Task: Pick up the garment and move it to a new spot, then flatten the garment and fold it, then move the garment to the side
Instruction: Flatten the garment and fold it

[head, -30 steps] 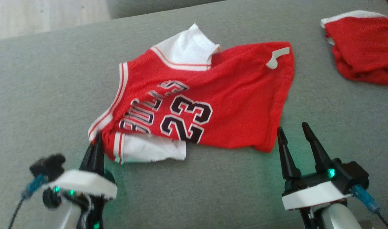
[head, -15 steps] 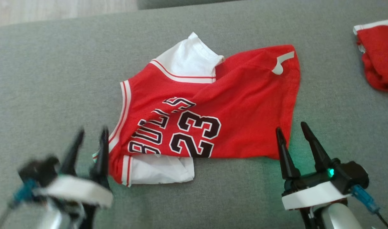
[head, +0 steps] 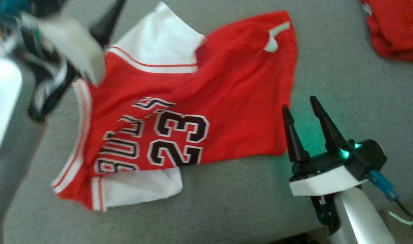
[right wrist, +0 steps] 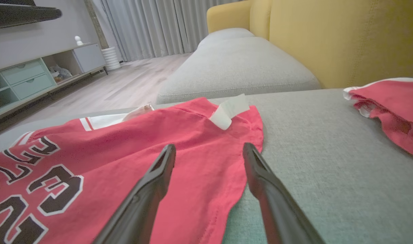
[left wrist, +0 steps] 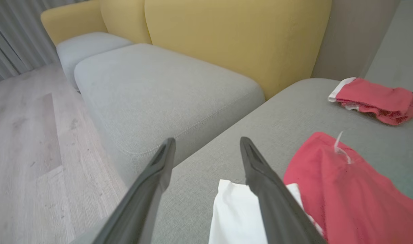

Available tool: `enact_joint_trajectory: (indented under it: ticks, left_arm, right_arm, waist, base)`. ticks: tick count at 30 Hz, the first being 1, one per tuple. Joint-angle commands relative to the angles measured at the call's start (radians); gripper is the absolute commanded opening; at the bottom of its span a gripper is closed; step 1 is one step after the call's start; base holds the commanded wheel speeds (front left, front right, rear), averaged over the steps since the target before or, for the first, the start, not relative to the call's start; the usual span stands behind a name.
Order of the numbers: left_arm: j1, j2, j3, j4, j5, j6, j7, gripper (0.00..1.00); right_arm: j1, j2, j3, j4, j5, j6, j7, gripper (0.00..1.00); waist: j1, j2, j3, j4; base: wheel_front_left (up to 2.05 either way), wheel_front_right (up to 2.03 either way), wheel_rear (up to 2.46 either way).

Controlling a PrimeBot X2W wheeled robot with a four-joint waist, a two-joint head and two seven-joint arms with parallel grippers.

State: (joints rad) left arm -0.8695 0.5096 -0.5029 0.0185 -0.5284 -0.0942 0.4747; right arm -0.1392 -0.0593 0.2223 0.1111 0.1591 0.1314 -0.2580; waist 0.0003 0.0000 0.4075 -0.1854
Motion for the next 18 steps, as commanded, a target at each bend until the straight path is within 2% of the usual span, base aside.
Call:
enact_joint_trajectory:
  ticks: [1,4,9,15,18]
  left_arm:
    - [-0.074,0.027,0.027,0.026,0.015,-0.009,0.015,1.00]
    - [-0.158,0.036,-0.018,0.160,0.026,-0.025,0.042,1.00]
    - [-0.235,0.109,-0.098,0.302,0.031,-0.035,0.076,1.00]
    - [-0.251,0.209,-0.203,0.368,-0.028,-0.036,0.081,1.00]
    - [-0.250,0.229,-0.229,0.375,-0.051,-0.036,0.078,1.00]
  right_arm:
    - [-0.021,-0.001,0.029,-0.030,0.013,-0.001,-0.004,1.00]
    - [-0.040,0.004,0.047,-0.032,0.024,-0.001,-0.004,1.00]
    - [-0.061,0.008,0.063,-0.036,0.069,-0.001,-0.004,1.00]
    - [-0.060,0.009,0.078,-0.042,0.132,-0.001,-0.004,1.00]
    - [-0.059,0.009,0.083,-0.042,0.139,-0.001,-0.004,1.00]
  waist:
    - [-0.0003,0.0000,0.080,-0.085]
    - [-0.0003,0.0000,0.121,-0.142]
    - [-0.0003,0.0000,0.179,-0.233]
    - [-0.0003,0.0000,0.202,-0.295]
    - [-0.0003,0.0000,0.202,-0.303]
  base:
    - [0.00,0.00,0.00]
    - [0.00,0.00,0.00]
    - [0.00,0.00,0.00]
    - [0.00,0.00,0.00]
    - [0.00,0.00,0.00]
